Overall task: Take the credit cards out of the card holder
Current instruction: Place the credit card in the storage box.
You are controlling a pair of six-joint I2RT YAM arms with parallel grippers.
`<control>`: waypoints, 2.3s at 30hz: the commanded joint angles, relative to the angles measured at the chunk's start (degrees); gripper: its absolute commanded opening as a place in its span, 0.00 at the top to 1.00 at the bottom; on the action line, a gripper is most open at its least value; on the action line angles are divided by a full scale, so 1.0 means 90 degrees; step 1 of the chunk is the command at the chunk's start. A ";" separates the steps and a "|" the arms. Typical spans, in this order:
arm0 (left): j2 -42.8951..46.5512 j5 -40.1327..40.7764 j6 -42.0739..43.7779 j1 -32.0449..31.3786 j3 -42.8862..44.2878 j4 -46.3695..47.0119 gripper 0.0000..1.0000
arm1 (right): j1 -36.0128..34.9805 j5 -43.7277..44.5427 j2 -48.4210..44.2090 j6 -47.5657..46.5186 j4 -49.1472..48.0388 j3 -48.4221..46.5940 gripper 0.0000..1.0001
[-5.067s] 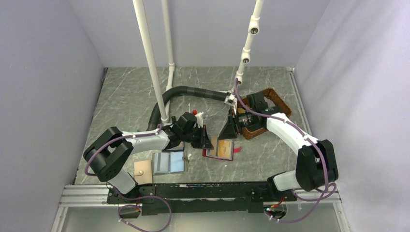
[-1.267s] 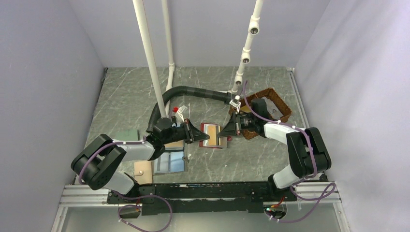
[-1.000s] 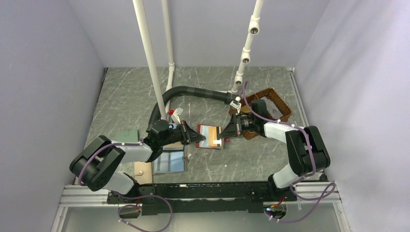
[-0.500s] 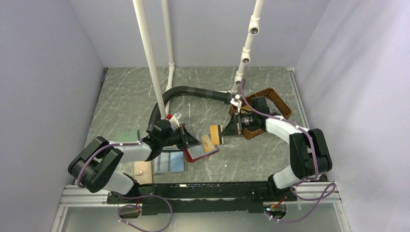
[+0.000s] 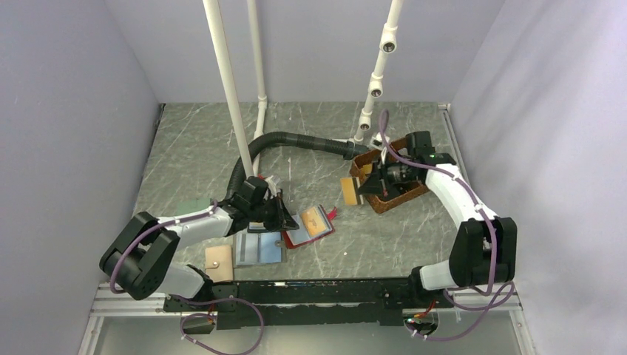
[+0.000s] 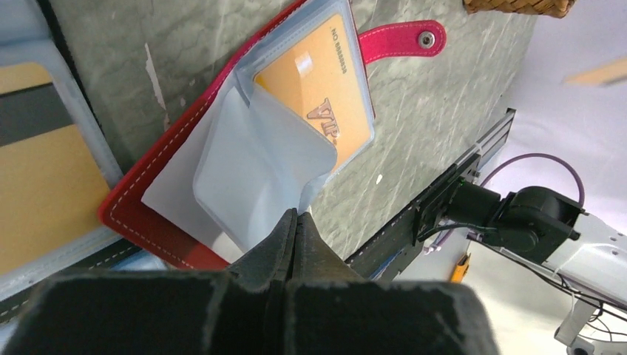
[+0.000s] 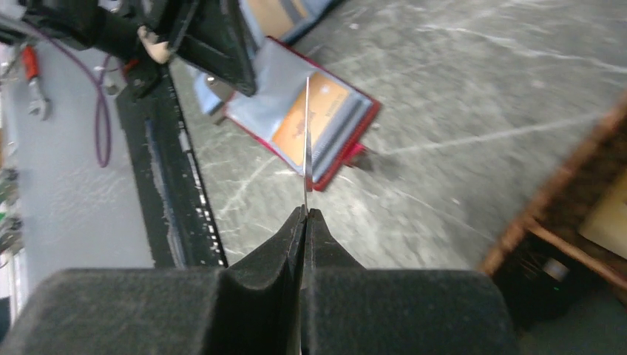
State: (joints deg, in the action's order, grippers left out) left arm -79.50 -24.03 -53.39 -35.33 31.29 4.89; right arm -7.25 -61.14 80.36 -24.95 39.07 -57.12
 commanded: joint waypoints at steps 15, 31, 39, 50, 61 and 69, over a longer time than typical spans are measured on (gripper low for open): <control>0.0338 -0.0504 0.1740 -0.0084 0.1028 -0.1548 1.00 | 0.1882 0.1410 -0.0025 -0.2191 0.2955 -0.2163 1.00; 0.0502 -0.0405 0.3371 -0.0100 0.1393 -0.1912 1.00 | 0.2163 0.1070 0.0567 -0.4025 0.2457 -0.2725 1.00; -0.0415 -0.0579 0.3890 -0.0096 0.2181 -0.2447 1.00 | 0.2091 0.1267 0.1354 -0.4449 0.1937 -0.3255 1.00; -0.1132 -0.0375 0.4023 -0.0090 0.2778 -0.3192 1.00 | 0.1671 0.1822 0.2664 -0.6306 0.2735 -0.4554 1.00; -0.1005 -0.0282 0.3977 -0.0030 0.2609 -0.3142 1.00 | 0.0900 0.2794 0.3338 -0.7112 0.3248 -0.4892 1.00; -0.1105 -0.0325 0.3949 -0.0019 0.2622 -0.3040 1.00 | 0.0671 0.3173 0.3666 -0.7559 0.3649 -0.5055 1.00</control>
State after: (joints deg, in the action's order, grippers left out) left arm -89.84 -26.89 -18.72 -35.66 54.43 -23.81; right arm -0.30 -33.80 112.77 -87.59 67.57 -100.01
